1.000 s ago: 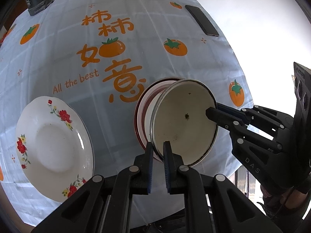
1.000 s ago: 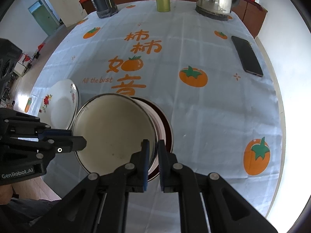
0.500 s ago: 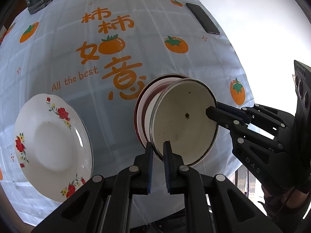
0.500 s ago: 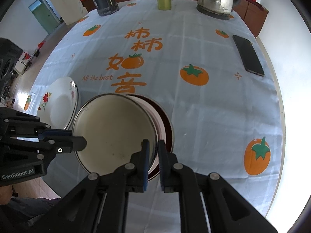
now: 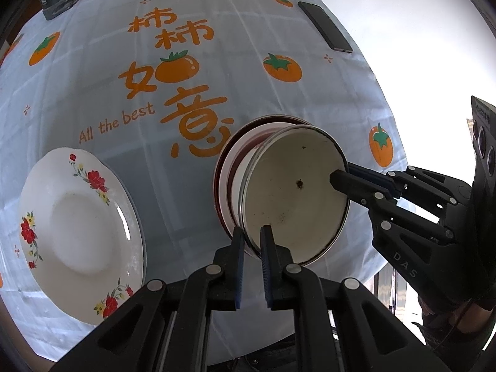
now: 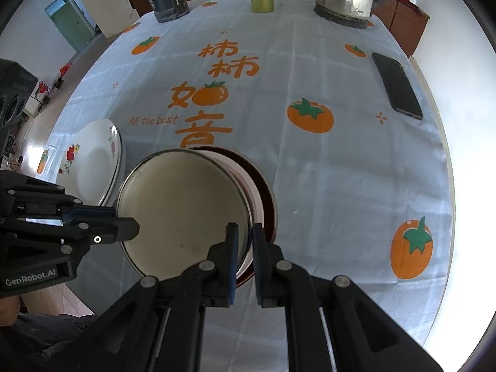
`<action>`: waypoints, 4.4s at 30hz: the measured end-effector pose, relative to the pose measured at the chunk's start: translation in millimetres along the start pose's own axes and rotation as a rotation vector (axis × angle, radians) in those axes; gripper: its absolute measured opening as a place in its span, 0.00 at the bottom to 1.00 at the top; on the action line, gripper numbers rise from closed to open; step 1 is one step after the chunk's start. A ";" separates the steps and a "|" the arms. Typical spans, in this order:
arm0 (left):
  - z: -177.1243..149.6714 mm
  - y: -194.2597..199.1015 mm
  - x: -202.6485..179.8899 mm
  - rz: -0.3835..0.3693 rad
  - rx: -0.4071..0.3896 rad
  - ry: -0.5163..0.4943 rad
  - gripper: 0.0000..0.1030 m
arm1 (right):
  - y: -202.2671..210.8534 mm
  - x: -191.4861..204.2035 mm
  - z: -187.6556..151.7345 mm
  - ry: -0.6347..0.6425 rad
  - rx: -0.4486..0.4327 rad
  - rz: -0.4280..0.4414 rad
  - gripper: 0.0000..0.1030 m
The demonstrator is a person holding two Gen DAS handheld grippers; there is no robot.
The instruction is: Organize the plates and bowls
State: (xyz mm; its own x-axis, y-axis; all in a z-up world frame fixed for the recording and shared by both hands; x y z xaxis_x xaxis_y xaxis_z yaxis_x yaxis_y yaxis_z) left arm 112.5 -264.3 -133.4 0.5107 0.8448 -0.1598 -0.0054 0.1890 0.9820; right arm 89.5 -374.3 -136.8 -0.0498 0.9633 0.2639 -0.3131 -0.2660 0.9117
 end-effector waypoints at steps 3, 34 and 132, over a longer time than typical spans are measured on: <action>0.2 -0.1 0.1 0.001 -0.001 0.000 0.11 | -0.2 -1.1 -0.2 -0.002 0.001 -0.002 0.09; 2.5 -0.1 -0.3 -0.010 -0.008 -0.012 0.12 | -1.4 -6.3 2.0 0.001 0.013 -0.008 0.10; -33.3 55.6 82.2 0.100 -0.109 0.160 0.30 | 4.2 86.8 39.6 0.140 -0.005 0.007 0.25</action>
State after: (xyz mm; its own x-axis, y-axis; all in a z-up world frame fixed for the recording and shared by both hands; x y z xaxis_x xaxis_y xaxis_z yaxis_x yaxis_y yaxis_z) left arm 125.5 -167.7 -95.3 0.3604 0.9289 -0.0847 -0.1463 0.1460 0.9784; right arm 121.4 -293.3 -97.6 -0.1833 0.9573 0.2236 -0.3169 -0.2728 0.9084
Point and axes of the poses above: each gripper's, at about its wrist camera, not at the fingertips, and y roughly against the way its jaws point, x to its left, z to its top, the point moved 6 cm from there along -y, roughly the way its jaws point, and after that the axes turned 8 degrees about z, right-handed, at the moved point
